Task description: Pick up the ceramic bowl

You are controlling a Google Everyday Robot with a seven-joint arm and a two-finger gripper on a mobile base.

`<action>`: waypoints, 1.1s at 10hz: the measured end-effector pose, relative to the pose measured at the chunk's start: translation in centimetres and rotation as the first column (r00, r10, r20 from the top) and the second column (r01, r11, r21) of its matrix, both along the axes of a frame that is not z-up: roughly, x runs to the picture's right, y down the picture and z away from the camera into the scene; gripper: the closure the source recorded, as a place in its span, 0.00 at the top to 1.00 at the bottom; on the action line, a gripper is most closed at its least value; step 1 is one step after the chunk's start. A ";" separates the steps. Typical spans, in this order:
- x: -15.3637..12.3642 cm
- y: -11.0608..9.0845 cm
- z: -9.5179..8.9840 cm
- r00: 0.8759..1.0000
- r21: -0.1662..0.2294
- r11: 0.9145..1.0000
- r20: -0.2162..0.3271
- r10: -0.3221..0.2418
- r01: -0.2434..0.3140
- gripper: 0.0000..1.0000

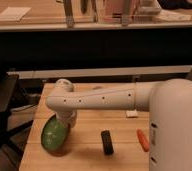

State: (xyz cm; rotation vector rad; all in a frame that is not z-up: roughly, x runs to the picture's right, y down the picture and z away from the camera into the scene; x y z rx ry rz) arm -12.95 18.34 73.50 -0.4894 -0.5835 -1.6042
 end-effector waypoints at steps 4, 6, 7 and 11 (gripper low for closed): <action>0.7 -0.9 -0.1 1.000 0.009 1.000 0.008 -0.012 0.012 0.00; 1.0 -1.3 0.0 1.000 0.014 1.000 0.013 -0.018 0.018 0.00; 1.2 -1.5 0.1 1.000 0.017 1.000 0.015 -0.020 0.019 0.00; 2.0 -2.2 0.3 0.999 0.028 0.999 0.024 -0.024 0.024 0.00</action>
